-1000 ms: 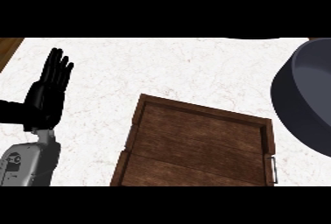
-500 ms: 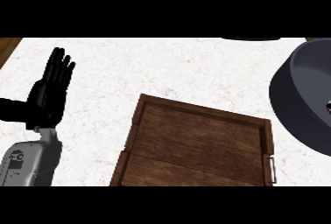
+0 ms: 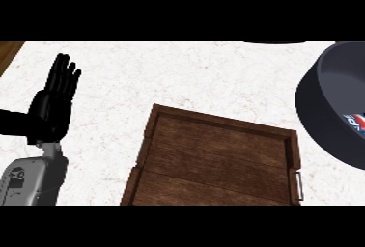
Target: Pick the can from the tray and place it in the pot
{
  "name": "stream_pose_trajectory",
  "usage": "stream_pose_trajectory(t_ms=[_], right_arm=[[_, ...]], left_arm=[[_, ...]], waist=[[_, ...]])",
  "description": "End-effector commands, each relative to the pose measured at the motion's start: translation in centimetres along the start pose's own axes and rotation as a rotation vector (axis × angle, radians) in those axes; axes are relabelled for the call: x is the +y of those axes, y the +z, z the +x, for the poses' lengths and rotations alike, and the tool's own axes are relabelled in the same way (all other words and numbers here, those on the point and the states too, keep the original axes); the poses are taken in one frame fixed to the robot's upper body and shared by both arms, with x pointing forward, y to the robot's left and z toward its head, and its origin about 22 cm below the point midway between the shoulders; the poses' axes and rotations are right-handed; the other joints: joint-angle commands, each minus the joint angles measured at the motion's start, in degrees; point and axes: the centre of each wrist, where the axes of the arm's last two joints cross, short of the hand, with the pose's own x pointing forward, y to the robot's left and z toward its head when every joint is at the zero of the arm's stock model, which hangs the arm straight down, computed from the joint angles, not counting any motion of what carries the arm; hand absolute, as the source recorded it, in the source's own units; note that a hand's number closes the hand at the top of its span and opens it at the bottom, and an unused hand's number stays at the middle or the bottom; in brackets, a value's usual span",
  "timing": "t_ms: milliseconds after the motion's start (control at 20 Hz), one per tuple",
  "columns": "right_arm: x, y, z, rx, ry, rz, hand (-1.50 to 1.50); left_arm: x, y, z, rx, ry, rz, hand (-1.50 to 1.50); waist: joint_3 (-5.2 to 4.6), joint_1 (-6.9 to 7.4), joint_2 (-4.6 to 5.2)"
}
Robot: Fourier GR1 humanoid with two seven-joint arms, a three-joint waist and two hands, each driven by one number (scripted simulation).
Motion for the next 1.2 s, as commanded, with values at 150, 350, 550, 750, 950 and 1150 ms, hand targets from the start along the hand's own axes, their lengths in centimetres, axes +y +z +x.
stream_pose_trajectory(t_ms=[150, 350, 550, 750, 950, 1150], right_arm=[[-2.8, 1.0, -1.4, 0.067, -0.288, -0.152, -1.5], [-4.4, 2.2, -2.6, 0.047, -0.352, -0.214, -1.5], [-7.7, 4.0, -3.3, 0.048, -0.417, -0.293, -1.5], [-9.9, 6.9, -4.7, 0.052, -0.448, -0.319, -1.5], [-11.4, 9.1, -5.4, 0.036, -0.448, -0.358, -1.5], [-14.1, 10.7, -5.0, 0.058, -0.415, -0.362, -1.5]], left_arm=[[-0.1, 0.6, 0.2, -0.013, 0.003, 0.001, 0.0], [-0.7, 0.0, -0.2, 0.003, 0.003, -0.016, 0.0], [0.0, -0.7, 2.3, 0.005, 0.004, -0.015, 0.0], [-0.2, 0.4, -0.4, -0.009, 0.018, -0.011, 0.0], [-0.6, 0.0, -0.7, -0.004, 0.016, -0.03, 0.0], [0.0, -0.3, 0.2, -0.024, 0.013, -0.026, 0.0]], waist=[[0.4, 0.36, 0.16], [0.43, 0.53, 0.38], [0.47, 0.69, 0.36], [0.5, 0.78, 0.6], [0.71, 1.25, 1.08], [0.81, 1.39, 1.11]])
